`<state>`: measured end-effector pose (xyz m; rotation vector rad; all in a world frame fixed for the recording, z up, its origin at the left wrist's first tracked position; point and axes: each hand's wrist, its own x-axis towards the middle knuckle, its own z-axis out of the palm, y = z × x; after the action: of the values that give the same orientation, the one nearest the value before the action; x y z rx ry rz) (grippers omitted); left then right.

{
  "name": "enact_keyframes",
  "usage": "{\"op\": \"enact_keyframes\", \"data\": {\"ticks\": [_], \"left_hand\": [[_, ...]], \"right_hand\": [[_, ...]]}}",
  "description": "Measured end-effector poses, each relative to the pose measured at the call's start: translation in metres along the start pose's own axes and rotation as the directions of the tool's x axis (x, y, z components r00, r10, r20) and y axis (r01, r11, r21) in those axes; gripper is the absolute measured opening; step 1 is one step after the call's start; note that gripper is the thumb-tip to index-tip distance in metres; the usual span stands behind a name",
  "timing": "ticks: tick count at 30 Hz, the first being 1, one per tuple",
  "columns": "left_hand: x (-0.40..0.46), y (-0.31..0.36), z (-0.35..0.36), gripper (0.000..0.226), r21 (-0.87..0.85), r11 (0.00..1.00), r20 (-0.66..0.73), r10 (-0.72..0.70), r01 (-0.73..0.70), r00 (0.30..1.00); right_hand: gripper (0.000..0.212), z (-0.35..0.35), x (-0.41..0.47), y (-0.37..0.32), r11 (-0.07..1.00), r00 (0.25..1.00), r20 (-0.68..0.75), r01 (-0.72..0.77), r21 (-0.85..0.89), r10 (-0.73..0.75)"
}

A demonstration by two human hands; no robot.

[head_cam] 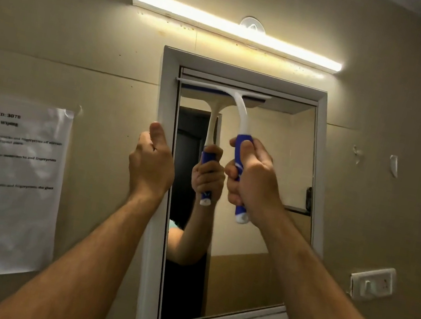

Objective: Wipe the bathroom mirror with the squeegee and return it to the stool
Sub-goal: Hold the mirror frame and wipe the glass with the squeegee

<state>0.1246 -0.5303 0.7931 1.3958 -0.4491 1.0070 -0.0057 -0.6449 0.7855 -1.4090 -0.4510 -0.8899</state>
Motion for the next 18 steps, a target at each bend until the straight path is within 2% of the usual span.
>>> {"op": "enact_keyframes", "data": {"ticks": [7,10,15,18], "left_hand": [[0.001,-0.002,0.000,0.059,0.006,1.000,0.003,0.018,-0.018,1.000],[0.001,-0.003,0.001,0.063,-0.009,1.000,0.001,0.023,-0.023,1.000],[0.001,-0.001,0.000,0.065,-0.002,1.000,-0.013,0.026,-0.026,1.000],[-0.001,-0.002,0.001,0.066,-0.011,1.000,0.009,-0.012,0.012,1.000]], "right_hand": [[0.028,-0.021,-0.034,0.038,0.988,1.000,0.010,0.006,-0.155,-0.005],[0.029,-0.047,-0.033,0.045,0.967,0.996,-0.082,0.011,-0.255,-0.033],[0.041,-0.087,0.007,0.020,0.973,0.963,-0.270,-0.039,-0.227,-0.024],[0.042,-0.102,0.017,0.024,0.956,0.950,-0.313,-0.089,-0.281,-0.004]]}}
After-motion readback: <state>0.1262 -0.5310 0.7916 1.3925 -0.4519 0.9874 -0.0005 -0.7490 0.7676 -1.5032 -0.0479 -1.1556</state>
